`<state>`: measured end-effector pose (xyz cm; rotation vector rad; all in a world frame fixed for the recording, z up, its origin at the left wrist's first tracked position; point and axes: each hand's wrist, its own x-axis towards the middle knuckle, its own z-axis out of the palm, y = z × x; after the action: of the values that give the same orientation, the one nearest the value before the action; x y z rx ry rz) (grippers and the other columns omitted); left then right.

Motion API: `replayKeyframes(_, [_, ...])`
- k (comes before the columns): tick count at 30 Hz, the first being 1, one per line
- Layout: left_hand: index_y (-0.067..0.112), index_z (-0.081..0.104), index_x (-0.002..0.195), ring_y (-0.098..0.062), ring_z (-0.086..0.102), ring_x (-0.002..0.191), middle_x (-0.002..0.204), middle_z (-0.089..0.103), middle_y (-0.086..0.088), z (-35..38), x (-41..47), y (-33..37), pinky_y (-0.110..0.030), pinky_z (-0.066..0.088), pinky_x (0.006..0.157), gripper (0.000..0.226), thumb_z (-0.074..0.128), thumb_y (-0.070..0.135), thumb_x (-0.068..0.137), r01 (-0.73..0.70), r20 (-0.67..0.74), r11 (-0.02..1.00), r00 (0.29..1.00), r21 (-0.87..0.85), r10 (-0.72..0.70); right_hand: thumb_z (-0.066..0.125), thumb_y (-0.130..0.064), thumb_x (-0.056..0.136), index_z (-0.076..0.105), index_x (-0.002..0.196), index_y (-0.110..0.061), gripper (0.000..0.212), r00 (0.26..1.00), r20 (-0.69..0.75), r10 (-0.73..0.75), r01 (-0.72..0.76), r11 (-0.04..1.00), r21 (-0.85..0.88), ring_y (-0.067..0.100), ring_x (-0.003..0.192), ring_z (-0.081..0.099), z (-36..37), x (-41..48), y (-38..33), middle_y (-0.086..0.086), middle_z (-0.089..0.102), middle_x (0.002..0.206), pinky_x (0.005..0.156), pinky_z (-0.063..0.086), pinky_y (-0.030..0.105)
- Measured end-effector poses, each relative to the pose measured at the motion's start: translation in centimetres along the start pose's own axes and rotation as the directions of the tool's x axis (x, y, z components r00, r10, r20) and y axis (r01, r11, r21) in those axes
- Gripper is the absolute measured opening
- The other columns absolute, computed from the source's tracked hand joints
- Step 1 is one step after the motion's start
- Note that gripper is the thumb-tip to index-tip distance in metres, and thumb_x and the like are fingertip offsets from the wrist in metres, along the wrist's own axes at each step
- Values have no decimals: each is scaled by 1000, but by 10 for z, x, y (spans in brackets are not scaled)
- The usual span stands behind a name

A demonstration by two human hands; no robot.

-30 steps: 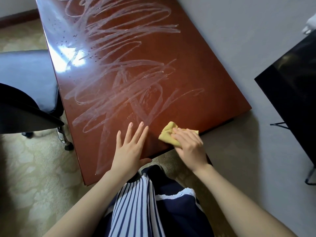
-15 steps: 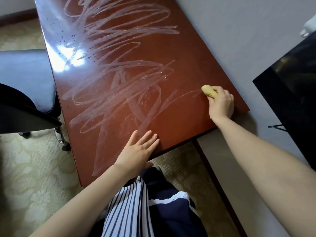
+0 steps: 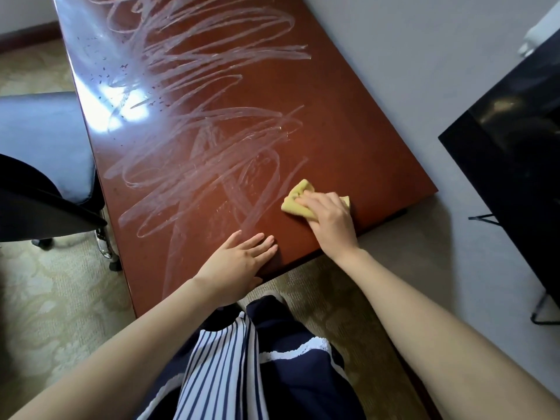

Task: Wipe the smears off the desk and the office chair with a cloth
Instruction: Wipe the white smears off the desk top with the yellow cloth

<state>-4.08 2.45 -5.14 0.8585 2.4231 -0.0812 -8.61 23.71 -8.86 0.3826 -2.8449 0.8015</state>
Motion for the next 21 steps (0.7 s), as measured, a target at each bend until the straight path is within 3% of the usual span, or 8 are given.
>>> replayKeyframes(3, [26,0,153,-10,-4,147,160,-1,10,-2,2,-3,-38,-7,117,66,38,38,100,-21,1,1000,1000,8,21,78,9,65,73,104,-9,43,994,-1,-109,109,994,-29,31,83,63,-12,-27,15,8,70,105,76,53,41])
replayKeyframes(5, [27,0,153,-9,-5,146,160,-2,11,-3,2,-4,-37,-6,117,65,38,37,100,-20,11,1000,1000,-17,20,78,13,60,74,102,-8,47,995,-46,-92,89,994,-62,31,79,63,-20,-38,29,8,71,102,73,53,40])
replayKeyframes(9, [29,-1,152,-7,-8,146,159,-5,13,-3,0,-4,-38,-6,117,67,40,36,99,-7,35,998,999,-57,9,73,16,64,73,102,-5,44,988,-141,66,-79,993,-91,34,80,61,-43,-42,61,11,71,98,72,53,42])
replayKeyframes(13, [29,-2,152,-8,-8,146,159,-6,13,-2,0,0,-38,-8,117,67,40,35,99,2,29,998,1000,-61,0,64,15,74,69,110,0,39,944,-188,272,-298,946,-126,39,90,56,-69,-29,94,18,67,109,81,44,38])
replayKeyframes(15, [29,0,152,-7,-7,146,159,-5,13,-2,0,1,-39,-8,117,67,40,34,99,14,21,997,1000,-71,-13,60,11,80,67,112,0,34,901,-214,378,-408,905,-119,40,97,55,-78,-19,107,19,65,114,86,39,34])
replayKeyframes(18, [30,2,152,-6,-6,146,159,-2,15,-1,0,1,-40,-8,116,65,40,32,99,24,2,995,1000,-92,-24,58,3,86,68,109,-1,25,783,-329,529,-558,830,5,36,99,57,-82,-1,116,19,66,110,80,29,7])
replayKeyframes(19, [30,3,152,-6,-6,146,159,-2,15,-1,0,1,-41,-8,116,65,40,31,99,26,-5,995,1000,-101,-27,58,0,88,68,110,-4,25,722,-365,588,-616,786,48,34,103,56,-79,4,115,18,65,112,79,28,6])
replayKeyframes(21, [30,4,152,-6,-5,146,159,-1,14,0,0,2,-41,-7,117,65,40,30,99,28,-16,993,999,-116,-30,55,-5,91,65,117,-10,28,597,-415,686,-730,679,72,30,111,50,-71,12,111,12,62,121,87,34,23])
